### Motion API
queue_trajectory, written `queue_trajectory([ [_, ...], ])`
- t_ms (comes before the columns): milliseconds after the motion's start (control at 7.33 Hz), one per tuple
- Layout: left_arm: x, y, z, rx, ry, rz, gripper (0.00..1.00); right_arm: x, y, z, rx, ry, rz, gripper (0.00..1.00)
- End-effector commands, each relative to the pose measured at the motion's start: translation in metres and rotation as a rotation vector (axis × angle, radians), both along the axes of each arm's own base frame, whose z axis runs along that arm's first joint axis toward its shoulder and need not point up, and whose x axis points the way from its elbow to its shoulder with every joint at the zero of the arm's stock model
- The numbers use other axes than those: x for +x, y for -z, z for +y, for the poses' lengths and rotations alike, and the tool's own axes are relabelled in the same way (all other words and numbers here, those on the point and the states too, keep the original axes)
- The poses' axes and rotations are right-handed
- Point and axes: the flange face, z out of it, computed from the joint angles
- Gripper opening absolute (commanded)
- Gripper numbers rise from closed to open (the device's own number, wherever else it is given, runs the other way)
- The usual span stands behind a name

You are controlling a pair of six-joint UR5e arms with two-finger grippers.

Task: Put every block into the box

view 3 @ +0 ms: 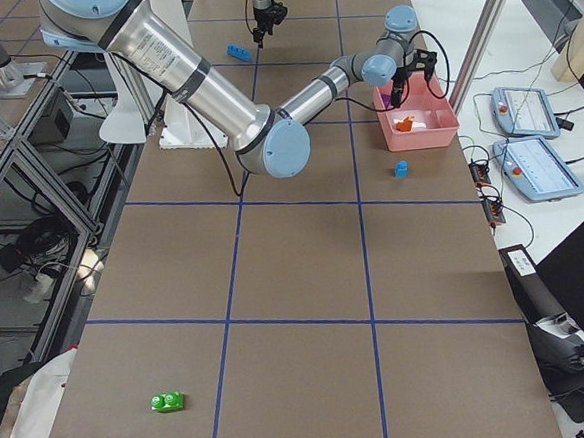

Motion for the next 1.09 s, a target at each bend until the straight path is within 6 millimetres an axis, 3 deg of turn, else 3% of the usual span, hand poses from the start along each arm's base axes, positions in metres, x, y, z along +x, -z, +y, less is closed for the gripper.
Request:
queue_trajectory([
  [0,0.002,-0.027,0.018,-0.038,-0.165,-0.020,0.97,0.045,-0.045,0.001,0.010,0.028,0.007,1.00],
  [136,0.009,-0.044,0.023,-0.098,-0.201,-0.036,0.97,0.071,-0.079,0.021,0.007,0.027,0.015,1.00],
  [409,0.019,-0.059,0.025,-0.154,-0.225,-0.049,0.93,0.140,-0.162,0.064,0.057,0.075,0.053,1.00],
  [682,0.017,-0.067,0.026,-0.158,-0.231,-0.064,0.85,0.204,-0.218,0.124,0.085,0.076,0.091,1.00],
  [818,0.017,-0.073,0.026,-0.164,-0.241,-0.071,0.83,0.223,-0.242,0.153,0.094,0.092,0.112,1.00],
  [955,0.019,-0.076,0.026,-0.168,-0.239,-0.077,0.78,0.251,-0.280,0.190,0.105,0.118,0.147,1.00],
])
